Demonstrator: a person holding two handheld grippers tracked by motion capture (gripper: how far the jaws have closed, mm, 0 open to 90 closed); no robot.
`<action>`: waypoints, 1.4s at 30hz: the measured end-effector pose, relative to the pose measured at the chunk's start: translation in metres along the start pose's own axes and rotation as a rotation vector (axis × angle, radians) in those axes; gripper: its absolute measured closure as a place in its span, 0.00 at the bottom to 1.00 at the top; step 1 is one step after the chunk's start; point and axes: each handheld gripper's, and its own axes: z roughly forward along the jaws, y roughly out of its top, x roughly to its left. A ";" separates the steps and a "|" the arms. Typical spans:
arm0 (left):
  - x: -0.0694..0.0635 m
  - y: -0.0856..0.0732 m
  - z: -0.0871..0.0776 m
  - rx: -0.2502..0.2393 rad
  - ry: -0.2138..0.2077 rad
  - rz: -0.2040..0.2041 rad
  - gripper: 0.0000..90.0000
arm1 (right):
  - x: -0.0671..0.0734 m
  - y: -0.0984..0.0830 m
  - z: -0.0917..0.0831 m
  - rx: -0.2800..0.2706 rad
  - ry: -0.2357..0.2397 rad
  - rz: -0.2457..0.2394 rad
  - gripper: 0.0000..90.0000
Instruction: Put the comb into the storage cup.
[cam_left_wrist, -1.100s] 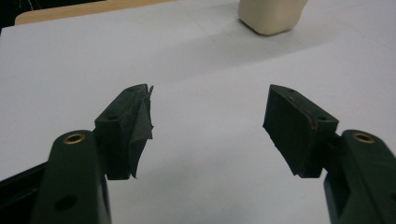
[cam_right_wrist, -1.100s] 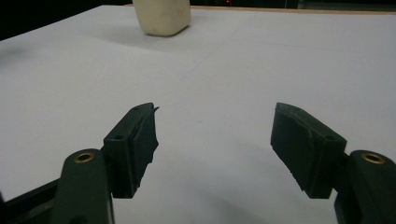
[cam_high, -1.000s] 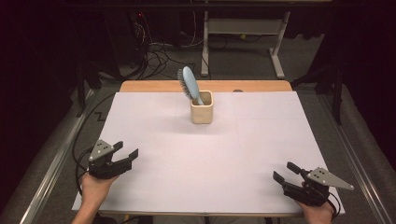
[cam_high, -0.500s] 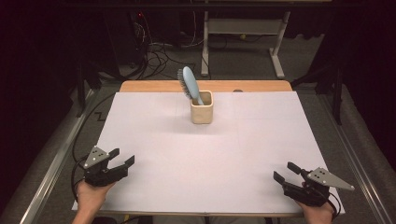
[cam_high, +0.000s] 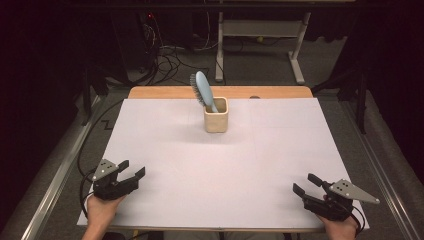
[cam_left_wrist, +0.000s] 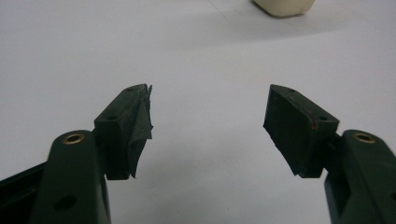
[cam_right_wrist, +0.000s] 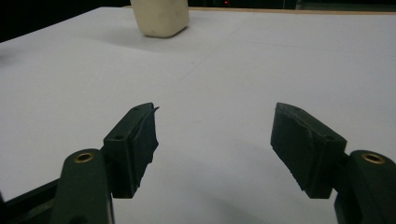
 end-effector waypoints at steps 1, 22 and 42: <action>0.001 -0.002 0.000 -0.007 -0.003 -0.008 0.36 | 0.000 0.000 0.000 0.001 0.000 -0.002 0.36; -0.004 -0.010 0.000 -0.006 -0.015 -0.004 0.35 | 0.000 0.000 0.000 0.001 -0.002 0.003 0.36; 0.000 -0.021 -0.005 -0.031 0.005 -0.045 0.36 | -0.001 0.000 0.000 -0.001 -0.001 0.000 0.36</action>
